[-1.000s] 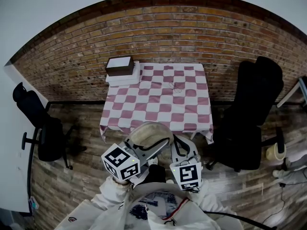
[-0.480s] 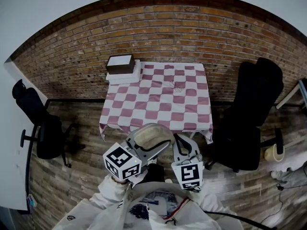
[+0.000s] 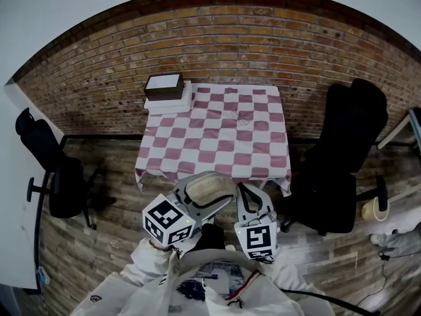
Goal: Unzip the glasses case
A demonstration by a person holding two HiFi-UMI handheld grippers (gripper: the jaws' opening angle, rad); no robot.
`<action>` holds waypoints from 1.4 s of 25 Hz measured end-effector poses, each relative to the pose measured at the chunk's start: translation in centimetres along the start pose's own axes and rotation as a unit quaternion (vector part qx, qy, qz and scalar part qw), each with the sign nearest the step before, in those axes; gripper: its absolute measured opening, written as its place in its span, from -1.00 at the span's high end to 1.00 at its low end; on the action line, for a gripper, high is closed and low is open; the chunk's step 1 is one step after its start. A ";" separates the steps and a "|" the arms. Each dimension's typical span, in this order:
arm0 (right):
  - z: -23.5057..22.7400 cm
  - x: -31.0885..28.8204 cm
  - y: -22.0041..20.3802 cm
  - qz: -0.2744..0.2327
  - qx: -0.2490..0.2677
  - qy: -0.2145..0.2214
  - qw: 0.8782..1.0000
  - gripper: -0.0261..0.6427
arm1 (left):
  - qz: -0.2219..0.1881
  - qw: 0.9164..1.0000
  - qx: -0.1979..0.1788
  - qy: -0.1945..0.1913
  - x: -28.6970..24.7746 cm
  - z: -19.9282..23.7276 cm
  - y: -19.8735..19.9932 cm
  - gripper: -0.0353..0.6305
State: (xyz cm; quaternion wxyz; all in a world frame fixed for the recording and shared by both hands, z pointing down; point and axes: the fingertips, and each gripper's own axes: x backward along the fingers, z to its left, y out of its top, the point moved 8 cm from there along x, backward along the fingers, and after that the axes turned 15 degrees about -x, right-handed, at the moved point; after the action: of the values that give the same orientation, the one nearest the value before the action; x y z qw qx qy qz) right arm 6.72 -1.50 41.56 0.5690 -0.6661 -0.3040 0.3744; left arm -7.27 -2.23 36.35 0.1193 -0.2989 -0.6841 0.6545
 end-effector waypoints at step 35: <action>0.2 0.9 0.4 -0.035 0.071 -0.032 0.996 0.89 | 0.076 0.996 -0.034 -0.029 -1.1 -1.0 -1.9 0.04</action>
State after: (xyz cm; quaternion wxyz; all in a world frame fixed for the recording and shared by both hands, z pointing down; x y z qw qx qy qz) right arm 7.07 -0.70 41.03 0.6172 -0.6007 -0.3181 0.3962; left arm -6.31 -1.92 38.56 0.0392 -0.3343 -0.6845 0.6466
